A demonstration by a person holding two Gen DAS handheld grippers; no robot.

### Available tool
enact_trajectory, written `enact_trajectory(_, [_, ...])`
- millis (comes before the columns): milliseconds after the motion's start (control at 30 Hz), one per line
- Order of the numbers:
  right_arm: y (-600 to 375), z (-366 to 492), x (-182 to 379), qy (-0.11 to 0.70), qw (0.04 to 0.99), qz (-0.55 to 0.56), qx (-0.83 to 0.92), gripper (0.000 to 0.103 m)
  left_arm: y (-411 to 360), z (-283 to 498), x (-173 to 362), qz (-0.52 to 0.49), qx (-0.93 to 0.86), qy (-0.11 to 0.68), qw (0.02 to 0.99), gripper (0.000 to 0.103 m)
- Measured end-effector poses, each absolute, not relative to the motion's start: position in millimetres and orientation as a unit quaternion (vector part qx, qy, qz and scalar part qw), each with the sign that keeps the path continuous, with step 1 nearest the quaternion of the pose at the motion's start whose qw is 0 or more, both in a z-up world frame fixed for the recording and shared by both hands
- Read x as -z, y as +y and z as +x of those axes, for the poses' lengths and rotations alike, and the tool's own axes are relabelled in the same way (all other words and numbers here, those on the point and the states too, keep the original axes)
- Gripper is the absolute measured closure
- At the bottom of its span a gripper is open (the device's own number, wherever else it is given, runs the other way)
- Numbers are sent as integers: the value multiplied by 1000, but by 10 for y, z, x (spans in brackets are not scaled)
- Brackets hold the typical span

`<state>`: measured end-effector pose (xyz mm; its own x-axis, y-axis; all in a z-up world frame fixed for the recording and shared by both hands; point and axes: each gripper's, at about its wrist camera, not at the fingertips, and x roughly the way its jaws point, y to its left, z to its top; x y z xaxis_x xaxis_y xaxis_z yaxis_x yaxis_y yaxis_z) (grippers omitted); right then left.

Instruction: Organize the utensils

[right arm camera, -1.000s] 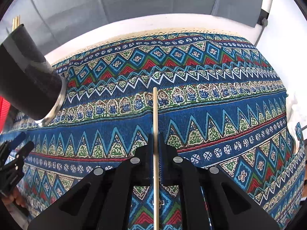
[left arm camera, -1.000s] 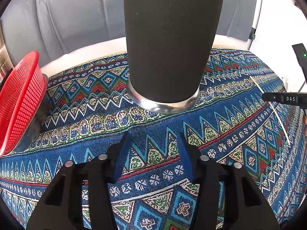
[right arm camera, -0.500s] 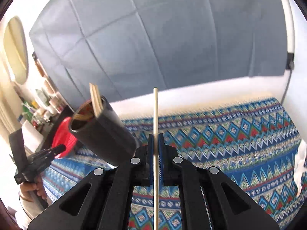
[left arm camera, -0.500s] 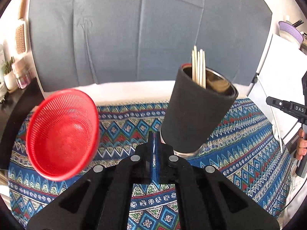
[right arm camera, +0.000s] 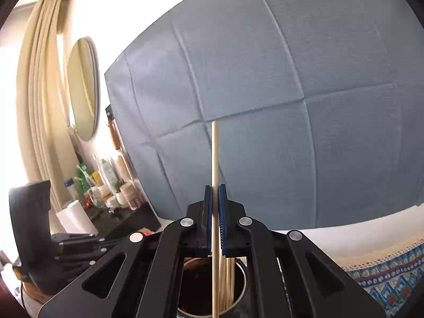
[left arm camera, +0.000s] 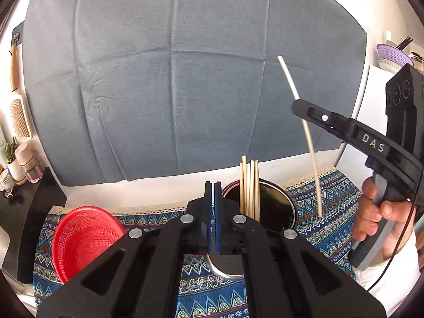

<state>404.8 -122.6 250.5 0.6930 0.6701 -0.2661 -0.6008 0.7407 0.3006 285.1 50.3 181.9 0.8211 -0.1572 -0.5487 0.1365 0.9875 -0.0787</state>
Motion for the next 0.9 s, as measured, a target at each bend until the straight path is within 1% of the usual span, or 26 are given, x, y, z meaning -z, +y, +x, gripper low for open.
enact_trajectory(200, [-1133,4299,-2217,162,895,147,-388,98,340,3106,-1629,-8,92,296,951,101])
enact_trajectory(300, [-1149,4379,-2062,168,891,163,-390,98,270,3192,-1505,-14,105,303,947,101])
enact_trajectory(500, [-1211,4371,-1824,176,891,149,-391,98,143,3315,-1318,-10,110,314,943,101])
enact_trajectory(733, [-1305,4277,-1583,194,889,139,-391,98,32,3342,-1225,4,111,319,941,101])
enact_trajectory(900, [-1313,4158,-1514,200,892,116,-387,98,7,3301,-1207,13,110,318,942,101])
